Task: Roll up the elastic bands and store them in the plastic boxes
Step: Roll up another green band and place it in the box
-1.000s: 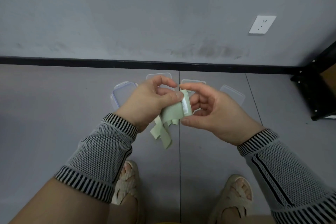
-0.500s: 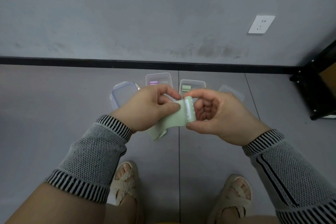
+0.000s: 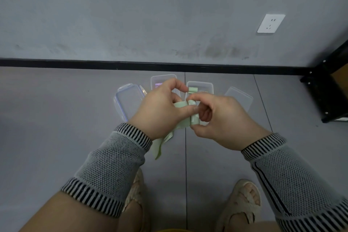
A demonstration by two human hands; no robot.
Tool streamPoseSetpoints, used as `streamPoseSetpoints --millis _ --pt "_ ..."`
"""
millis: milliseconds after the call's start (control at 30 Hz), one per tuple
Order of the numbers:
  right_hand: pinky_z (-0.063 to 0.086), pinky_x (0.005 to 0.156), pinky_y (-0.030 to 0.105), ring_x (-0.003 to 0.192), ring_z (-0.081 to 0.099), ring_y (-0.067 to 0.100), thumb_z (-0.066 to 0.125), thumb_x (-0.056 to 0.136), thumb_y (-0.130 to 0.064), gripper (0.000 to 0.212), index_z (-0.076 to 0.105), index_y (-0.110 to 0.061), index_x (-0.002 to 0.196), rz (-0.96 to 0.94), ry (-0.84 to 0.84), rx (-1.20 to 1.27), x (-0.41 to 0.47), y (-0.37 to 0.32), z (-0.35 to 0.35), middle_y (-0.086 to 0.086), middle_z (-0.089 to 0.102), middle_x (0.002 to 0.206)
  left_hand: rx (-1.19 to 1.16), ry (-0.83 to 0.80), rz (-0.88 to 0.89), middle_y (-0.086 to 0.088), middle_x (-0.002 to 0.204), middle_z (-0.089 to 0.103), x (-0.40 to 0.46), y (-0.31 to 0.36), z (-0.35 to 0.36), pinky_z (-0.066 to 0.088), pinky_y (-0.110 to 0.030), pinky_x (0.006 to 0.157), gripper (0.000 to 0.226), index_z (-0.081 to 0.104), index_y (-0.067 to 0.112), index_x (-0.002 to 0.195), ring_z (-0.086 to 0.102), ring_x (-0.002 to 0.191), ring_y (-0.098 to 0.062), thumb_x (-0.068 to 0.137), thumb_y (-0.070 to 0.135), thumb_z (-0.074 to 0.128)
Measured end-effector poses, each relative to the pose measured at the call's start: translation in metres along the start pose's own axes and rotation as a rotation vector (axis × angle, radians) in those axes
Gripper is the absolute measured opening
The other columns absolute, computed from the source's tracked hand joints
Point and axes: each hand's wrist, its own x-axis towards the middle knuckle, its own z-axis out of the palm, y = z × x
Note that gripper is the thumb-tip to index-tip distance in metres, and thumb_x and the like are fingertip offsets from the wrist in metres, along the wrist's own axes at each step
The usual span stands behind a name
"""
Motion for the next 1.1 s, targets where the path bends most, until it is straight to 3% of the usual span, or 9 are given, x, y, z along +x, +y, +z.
streamPoseSetpoints --millis 100,233,367,533,733,867,967,1100 --pt "0.045 0.068 0.014 0.074 0.053 0.004 0.075 0.073 -0.014 0.056 0.056 -0.036 0.121 -0.024 0.006 0.027 0.001 0.001 0.0 -0.011 0.054 0.077 -0.043 0.005 -0.014 0.001 0.071 0.069 0.001 0.0 -0.003 0.052 -0.028 0.065 0.035 0.053 0.028 0.1 0.061 0.062 -0.008 0.074 0.031 0.076" --pt "0.053 0.074 0.025 0.085 0.061 0.012 0.076 0.075 -0.011 0.069 0.048 -0.046 0.127 0.04 -0.091 0.388 -0.001 0.002 -0.006 0.0 0.061 0.091 -0.237 -0.079 -0.069 -0.004 0.074 0.071 0.001 0.002 -0.011 0.052 -0.037 0.064 0.032 0.054 0.022 0.106 0.062 0.063 -0.016 0.08 0.02 0.072" --pt "0.055 0.079 0.027 0.08 0.067 0.017 0.074 0.077 -0.003 0.071 0.047 -0.037 0.133 0.056 -0.144 0.573 -0.003 0.001 -0.009 0.006 0.067 0.086 -0.344 -0.169 -0.076 -0.003 0.072 0.069 -0.001 0.003 -0.016 0.05 -0.033 0.059 0.029 0.054 0.02 0.108 0.062 0.062 -0.018 0.084 0.013 0.068" --pt "0.057 0.079 0.035 0.073 0.066 0.02 0.075 0.074 0.0 0.061 0.055 -0.031 0.122 0.089 -0.139 0.622 -0.003 0.002 -0.011 0.008 0.067 0.077 -0.329 -0.237 -0.055 0.0 0.078 0.072 0.0 -0.001 -0.019 0.051 -0.039 0.071 0.032 0.053 0.022 0.11 0.065 0.067 -0.018 0.083 0.018 0.069" --pt "0.054 0.066 0.023 0.065 0.062 0.016 0.077 0.066 -0.004 0.057 0.058 -0.02 0.118 0.14 -0.093 0.772 -0.005 0.005 -0.016 0.002 0.066 0.07 -0.176 -0.241 -0.069 0.007 0.06 0.067 0.0 -0.003 -0.021 0.045 -0.027 0.061 0.022 0.055 0.024 0.106 0.058 0.055 -0.006 0.086 0.026 0.065" --pt "0.055 0.067 0.024 0.066 0.062 0.017 0.078 0.066 0.0 0.056 0.06 -0.021 0.115 0.147 -0.082 0.742 -0.006 0.008 -0.019 0.003 0.067 0.07 -0.188 -0.194 -0.02 0.005 0.058 0.062 0.002 -0.004 -0.024 0.046 -0.026 0.054 0.021 0.058 0.022 0.103 0.058 0.054 -0.01 0.085 0.017 0.067" --pt "0.055 0.07 0.027 0.065 0.063 0.015 0.077 0.071 0.002 0.055 0.06 -0.027 0.114 0.146 -0.047 0.59 -0.003 0.007 -0.014 0.0 0.068 0.071 -0.163 -0.16 -0.004 0.006 0.063 0.067 0.001 0.0 -0.023 0.048 -0.022 0.055 0.027 0.06 0.022 0.105 0.062 0.056 -0.007 0.081 0.016 0.071" --pt "0.052 0.066 0.025 0.062 0.06 0.007 0.078 0.071 -0.007 0.054 0.057 -0.038 0.111 0.116 0.007 0.354 -0.001 0.006 -0.007 -0.003 0.065 0.071 -0.16 -0.069 -0.015 0.003 0.068 0.071 0.0 0.004 -0.016 0.047 -0.016 0.052 0.026 0.06 0.022 0.093 0.062 0.055 -0.002 0.074 0.022 0.077"
